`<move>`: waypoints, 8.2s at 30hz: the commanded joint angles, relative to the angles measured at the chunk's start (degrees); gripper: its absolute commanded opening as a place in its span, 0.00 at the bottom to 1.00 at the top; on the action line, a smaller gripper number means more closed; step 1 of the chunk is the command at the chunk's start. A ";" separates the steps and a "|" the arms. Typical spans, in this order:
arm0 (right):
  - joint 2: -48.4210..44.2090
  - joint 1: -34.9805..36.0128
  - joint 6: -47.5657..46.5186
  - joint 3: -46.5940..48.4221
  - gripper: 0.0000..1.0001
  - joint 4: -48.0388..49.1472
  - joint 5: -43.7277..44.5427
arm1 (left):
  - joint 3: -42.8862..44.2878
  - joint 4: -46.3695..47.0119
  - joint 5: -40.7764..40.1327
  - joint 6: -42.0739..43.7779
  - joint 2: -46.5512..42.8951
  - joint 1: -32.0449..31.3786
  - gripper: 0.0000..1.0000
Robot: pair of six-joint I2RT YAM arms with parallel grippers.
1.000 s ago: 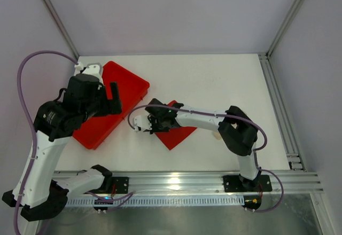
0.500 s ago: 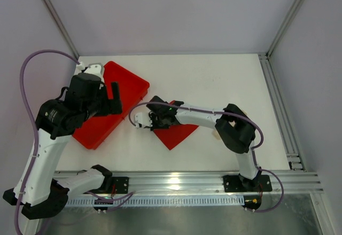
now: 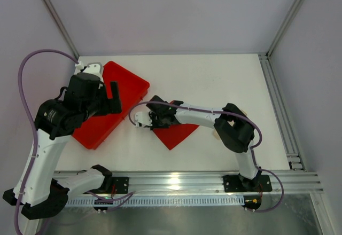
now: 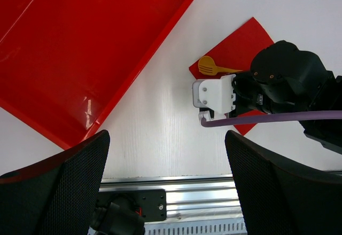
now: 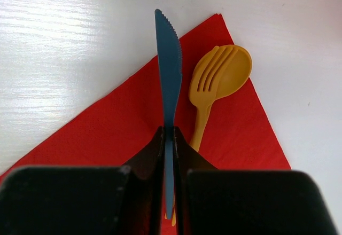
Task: Place the utensils on the paper napkin and roll it up
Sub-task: Place the utensils on the napkin, then adjust the utensils on the napkin.
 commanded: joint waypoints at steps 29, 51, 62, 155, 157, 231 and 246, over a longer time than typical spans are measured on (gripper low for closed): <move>0.80 1.16 4.98 2.96 0.08 -1.32 3.08 | 1.00 -1.89 -0.46 0.18 -0.98 0.30 0.90; 2.73 0.90 4.01 3.04 0.15 0.44 4.49 | 1.44 -2.33 -0.46 0.26 -0.98 0.30 0.90; 2.38 0.63 4.45 3.92 0.20 0.97 4.93 | 1.44 -2.42 -0.45 -0.09 -1.16 0.30 0.90; 5.46 -6.49 12.27 10.34 0.13 -1.49 -7.73 | 0.91 -2.86 -0.81 -0.62 -1.60 0.30 0.90; 5.63 -6.57 12.36 10.51 0.11 -1.40 -7.64 | 1.00 -2.77 -0.81 -0.62 -1.69 0.30 0.90; -3.50 -8.33 20.62 3.22 0.19 2.99 -7.29 | -0.58 0.57 1.91 -1.23 -0.46 0.21 0.89; -14.92 -10.52 38.25 -4.08 0.22 5.18 -2.99 | -4.61 4.34 6.56 -3.51 -0.81 0.30 0.83</move>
